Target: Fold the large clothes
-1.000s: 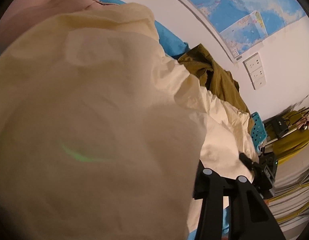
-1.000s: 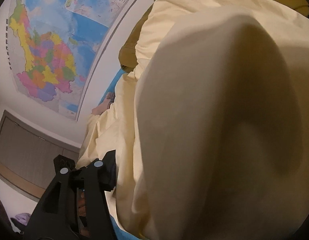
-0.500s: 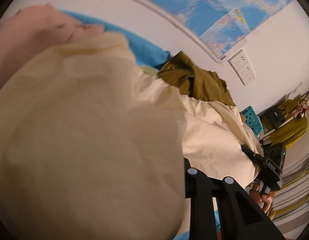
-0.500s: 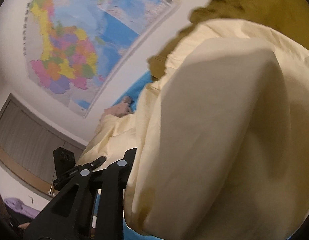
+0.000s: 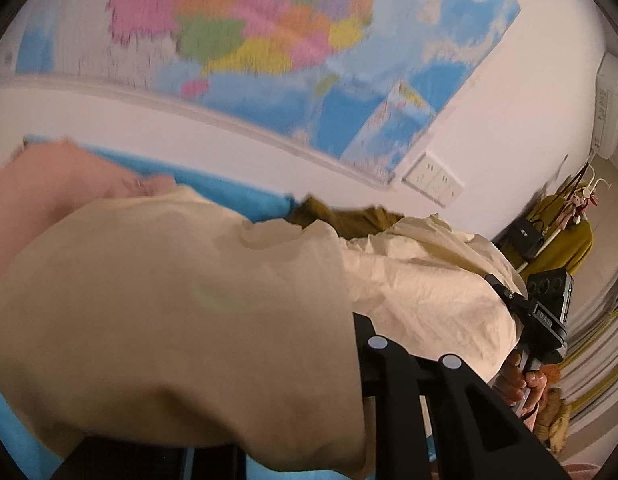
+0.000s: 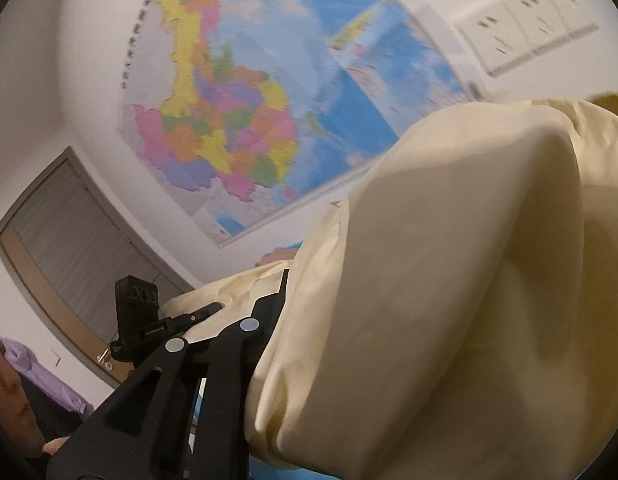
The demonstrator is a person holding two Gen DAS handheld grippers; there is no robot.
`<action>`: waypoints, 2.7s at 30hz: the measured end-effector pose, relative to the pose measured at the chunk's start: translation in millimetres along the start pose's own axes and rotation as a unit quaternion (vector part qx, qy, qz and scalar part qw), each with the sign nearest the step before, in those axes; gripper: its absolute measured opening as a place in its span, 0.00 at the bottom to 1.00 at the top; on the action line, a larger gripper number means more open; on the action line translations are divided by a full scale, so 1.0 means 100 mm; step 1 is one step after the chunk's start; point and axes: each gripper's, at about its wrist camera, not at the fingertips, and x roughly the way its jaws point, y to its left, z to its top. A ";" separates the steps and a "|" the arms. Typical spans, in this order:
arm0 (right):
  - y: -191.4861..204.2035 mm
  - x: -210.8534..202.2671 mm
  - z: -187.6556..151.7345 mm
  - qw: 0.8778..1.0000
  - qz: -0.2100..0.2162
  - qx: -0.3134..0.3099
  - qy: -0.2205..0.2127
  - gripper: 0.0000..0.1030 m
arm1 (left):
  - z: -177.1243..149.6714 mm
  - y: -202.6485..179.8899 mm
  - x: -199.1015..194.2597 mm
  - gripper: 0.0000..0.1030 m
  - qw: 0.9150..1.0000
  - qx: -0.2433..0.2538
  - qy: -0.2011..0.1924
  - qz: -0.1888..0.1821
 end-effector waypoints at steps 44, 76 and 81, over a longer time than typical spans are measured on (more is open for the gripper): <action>0.46 3.50 -0.71 0.963 0.087 -0.056 0.250 0.67 | 0.68 3.58 -0.52 0.31 0.939 -0.165 -0.120 0.278; 0.19 2.98 -0.24 0.961 -0.050 -0.160 0.220 0.12 | 0.36 2.07 -1.00 0.73 0.913 -0.031 -0.136 0.384; 0.51 2.79 -0.08 0.969 -0.045 -0.188 0.157 0.31 | 0.16 1.71 -0.61 0.75 0.938 0.014 -0.115 0.326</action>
